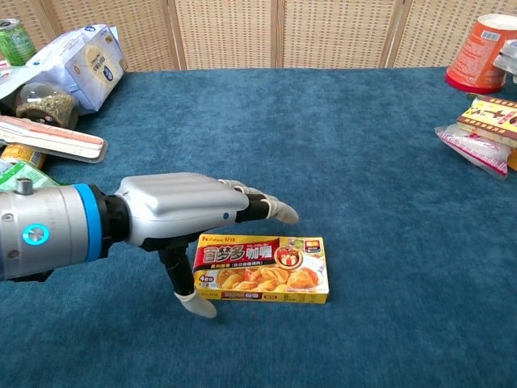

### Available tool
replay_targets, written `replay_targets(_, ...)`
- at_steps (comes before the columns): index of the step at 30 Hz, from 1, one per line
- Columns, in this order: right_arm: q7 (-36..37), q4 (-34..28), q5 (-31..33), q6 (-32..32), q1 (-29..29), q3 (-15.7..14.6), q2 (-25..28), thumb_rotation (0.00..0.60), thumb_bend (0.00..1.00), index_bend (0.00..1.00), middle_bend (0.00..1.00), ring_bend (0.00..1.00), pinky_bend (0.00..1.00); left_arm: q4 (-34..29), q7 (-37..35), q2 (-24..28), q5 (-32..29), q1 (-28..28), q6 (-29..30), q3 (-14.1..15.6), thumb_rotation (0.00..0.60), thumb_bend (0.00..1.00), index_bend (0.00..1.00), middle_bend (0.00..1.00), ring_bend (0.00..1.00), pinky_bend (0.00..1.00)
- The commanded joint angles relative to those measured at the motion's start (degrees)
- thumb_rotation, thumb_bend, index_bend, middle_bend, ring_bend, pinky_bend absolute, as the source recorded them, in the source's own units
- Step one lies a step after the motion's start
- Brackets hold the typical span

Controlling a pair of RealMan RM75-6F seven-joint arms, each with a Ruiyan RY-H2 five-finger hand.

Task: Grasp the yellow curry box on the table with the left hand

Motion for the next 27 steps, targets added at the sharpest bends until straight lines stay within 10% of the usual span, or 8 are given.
replay_targets(1,-0.02,-0.03,-0.14,-0.05,0.00,-0.07,0.00,0.600,0.00,0.00,0.00,0.00,0.00,1.46,2.07,-2.04,-4.18,-1.75,1.78,0.26,0.600,0.00,0.00,0.00,0.00,0.00)
replay_targets(16,0.87,-0.04,-0.26,-0.31,0.02,-0.05,0.08,0.600,0.00,0.00,0.00,0.00,0.00,5.58,6.54,-7.97,-9.50,-5.12,7.74,2.30,0.600,0.00,0.20,0.07,0.05,0.02)
replay_targets(27,1.19,0.19,-0.34,-0.52,0.05,-0.13,-0.06,0.600,0.00,0.00,0.00,0.00,0.00,6.03,9.76,-9.96,-10.52,-5.73,12.41,3.10,0.600,0.00,0.44,0.50,0.56,0.67)
